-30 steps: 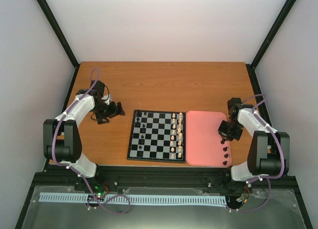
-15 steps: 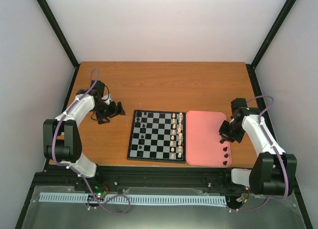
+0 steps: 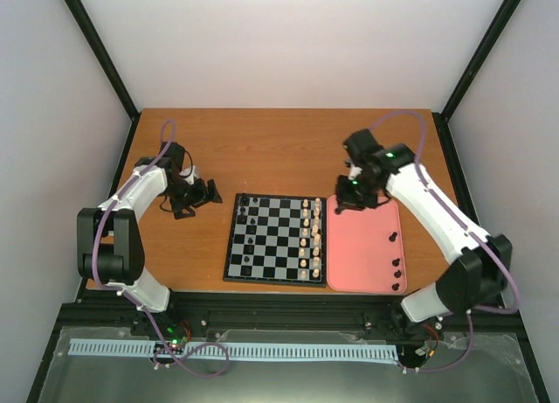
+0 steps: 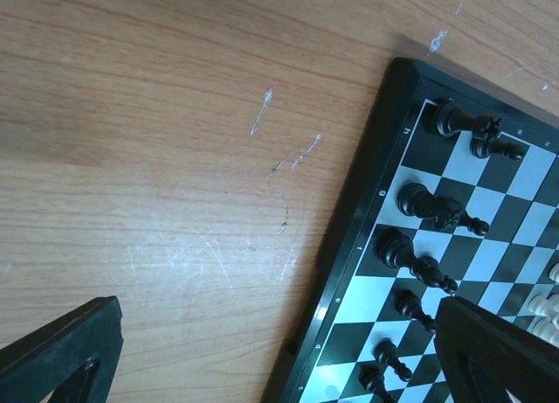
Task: Set up the chess pieces on the board
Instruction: Place the chess piece on the chessboard.
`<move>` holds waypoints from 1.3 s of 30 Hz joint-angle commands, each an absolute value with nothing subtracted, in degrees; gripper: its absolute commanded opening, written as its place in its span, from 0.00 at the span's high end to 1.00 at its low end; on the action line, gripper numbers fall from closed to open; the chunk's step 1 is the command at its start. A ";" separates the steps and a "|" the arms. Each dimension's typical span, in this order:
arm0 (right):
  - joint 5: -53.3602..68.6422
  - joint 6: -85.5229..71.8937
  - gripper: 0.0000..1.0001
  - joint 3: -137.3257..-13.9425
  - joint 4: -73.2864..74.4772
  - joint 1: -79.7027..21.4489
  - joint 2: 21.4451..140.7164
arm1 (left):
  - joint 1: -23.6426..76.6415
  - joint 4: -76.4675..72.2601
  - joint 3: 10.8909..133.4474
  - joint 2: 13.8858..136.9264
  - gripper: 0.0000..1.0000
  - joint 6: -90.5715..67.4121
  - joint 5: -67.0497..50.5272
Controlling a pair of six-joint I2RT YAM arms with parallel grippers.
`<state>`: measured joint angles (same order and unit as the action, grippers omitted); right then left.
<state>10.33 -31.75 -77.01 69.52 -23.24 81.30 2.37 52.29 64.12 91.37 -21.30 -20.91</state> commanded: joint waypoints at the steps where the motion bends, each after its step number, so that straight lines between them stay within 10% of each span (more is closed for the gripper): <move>1: 11.09 -34.43 0.97 -87.00 72.98 -33.34 90.00 | 2.79 51.40 65.61 91.94 0.00 -22.52 -22.41; 17: 13.89 -27.92 0.97 -132.29 82.02 -50.76 125.50 | 1.70 52.18 62.89 90.15 0.00 -25.49 -14.93; 39: 9.36 -27.35 0.97 -134.48 74.75 -56.51 136.19 | -2.02 51.52 60.96 84.61 0.00 -27.95 -13.41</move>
